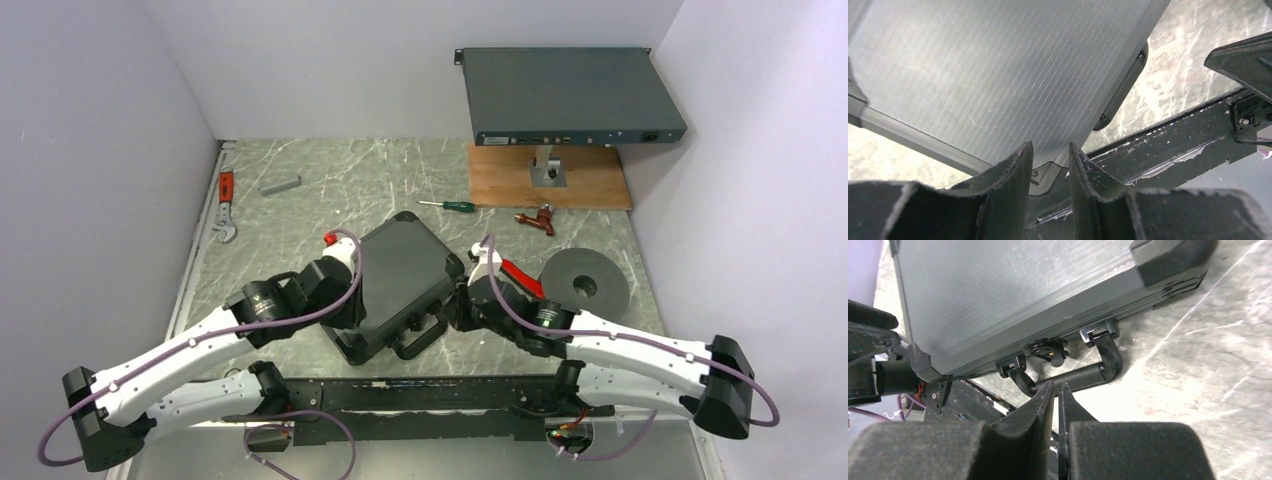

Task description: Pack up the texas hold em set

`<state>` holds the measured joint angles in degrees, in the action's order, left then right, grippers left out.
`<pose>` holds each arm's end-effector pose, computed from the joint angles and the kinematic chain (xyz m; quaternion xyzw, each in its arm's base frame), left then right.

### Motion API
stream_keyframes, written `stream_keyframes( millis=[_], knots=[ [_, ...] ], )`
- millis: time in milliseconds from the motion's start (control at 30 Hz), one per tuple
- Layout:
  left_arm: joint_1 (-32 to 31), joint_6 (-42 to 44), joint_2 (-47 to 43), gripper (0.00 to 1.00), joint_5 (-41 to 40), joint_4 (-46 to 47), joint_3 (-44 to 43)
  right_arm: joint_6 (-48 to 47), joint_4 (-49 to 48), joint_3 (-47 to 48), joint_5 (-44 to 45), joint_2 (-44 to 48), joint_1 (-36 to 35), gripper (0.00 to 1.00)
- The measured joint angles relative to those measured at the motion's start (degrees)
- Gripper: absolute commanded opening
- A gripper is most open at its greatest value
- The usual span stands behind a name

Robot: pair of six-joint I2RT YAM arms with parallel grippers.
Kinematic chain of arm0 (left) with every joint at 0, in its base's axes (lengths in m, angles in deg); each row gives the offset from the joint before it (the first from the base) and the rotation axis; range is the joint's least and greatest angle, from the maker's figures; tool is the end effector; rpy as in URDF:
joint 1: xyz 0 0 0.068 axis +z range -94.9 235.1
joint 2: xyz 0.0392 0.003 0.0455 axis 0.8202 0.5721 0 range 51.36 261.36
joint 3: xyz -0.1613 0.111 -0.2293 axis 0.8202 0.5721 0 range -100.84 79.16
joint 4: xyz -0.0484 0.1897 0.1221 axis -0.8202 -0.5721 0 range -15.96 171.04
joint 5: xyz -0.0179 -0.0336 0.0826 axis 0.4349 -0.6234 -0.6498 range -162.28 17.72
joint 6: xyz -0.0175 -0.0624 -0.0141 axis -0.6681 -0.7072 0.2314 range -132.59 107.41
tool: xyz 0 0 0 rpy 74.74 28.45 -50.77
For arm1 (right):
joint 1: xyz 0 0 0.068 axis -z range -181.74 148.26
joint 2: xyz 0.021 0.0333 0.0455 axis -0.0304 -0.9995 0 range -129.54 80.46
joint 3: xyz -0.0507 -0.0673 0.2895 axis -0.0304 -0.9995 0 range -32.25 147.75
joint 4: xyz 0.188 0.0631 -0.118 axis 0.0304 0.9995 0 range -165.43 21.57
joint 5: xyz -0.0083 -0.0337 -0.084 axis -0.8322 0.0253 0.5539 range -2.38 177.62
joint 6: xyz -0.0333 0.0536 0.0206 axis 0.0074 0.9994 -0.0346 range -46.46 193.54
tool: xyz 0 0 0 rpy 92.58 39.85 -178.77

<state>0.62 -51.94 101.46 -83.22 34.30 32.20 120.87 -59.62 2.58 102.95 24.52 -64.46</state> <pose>0.0822 -0.0980 0.2910 0.0907 0.9312 -0.1881 0.2986 0.0924 0.1488 0.2615 -0.0596 0.8866 0.2945 0.3517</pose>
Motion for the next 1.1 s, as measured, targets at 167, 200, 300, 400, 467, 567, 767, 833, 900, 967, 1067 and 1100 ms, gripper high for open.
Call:
stream_keyframes(
  millis=[167, 200, 300, 400, 467, 567, 767, 833, 900, 967, 1067, 1100],
  knots=[
    [0.00, 1.55, -0.52, 0.41, -2.62, -4.07, -6.69, -2.47, 4.57, 2.25, 3.10, 6.16, 0.00, 0.24],
    [0.00, 1.86, -0.81, 0.42, -3.06, -4.66, -7.54, -3.10, 5.29, 2.86, 3.76, 7.17, -0.02, 0.27],
    [0.00, 2.80, -1.60, 0.44, -4.85, -7.19, -10.82, -4.52, 6.82, 4.22, 4.90, 9.11, 0.00, 0.39],
    [0.00, 4.26, -2.01, 0.49, -7.56, -10.16, -14.75, -6.08, 8.41, 5.60, 5.86, 10.67, 0.00, 0.52],
    [0.00, 5.29, -2.19, 0.53, -9.60, -11.78, -17.03, -7.17, 9.16, 6.38, 6.54, 11.45, 0.00, 0.59],
    [0.00, 7.21, -2.67, 0.62, -13.60, -14.49, -20.09, -8.92, 10.86, 7.87, 7.69, 12.61, 0.00, 0.74],
    [0.15, 10.71, -4.28, 0.80, -19.87, -17.25, -22.51, -12.39, 14.80, 11.32, 11.08, 14.73, 0.00, 0.99],
    [0.81, 12.37, -5.09, 0.87, -21.46, -17.29, -22.56, -13.07, 15.74, 11.98, 12.04, 15.67, 0.00, 1.00],
    [2.03, 14.25, -5.79, 0.90, -22.23, -17.09, -22.56, -13.40, 16.70, 12.33, 13.16, 16.79, 0.00, 1.00],
    [4.35, 16.15, -6.27, 0.91, -22.12, -16.48, -22.53, -13.40, 17.88, 12.48, 14.25, 17.79, 0.00, 1.00],
    [12.66, 19.96, -6.60, 0.93, -19.43, -13.86, -21.88, -13.20, 19.32, 12.63, 15.85, 18.91, 0.00, 1.00],
    [15.76, 21.03, -6.62, 0.96, -18.34, -12.96, -21.44, -12.98, 19.96, 12.76, 16.41, 19.10, 0.00, 1.00]
  ],
)
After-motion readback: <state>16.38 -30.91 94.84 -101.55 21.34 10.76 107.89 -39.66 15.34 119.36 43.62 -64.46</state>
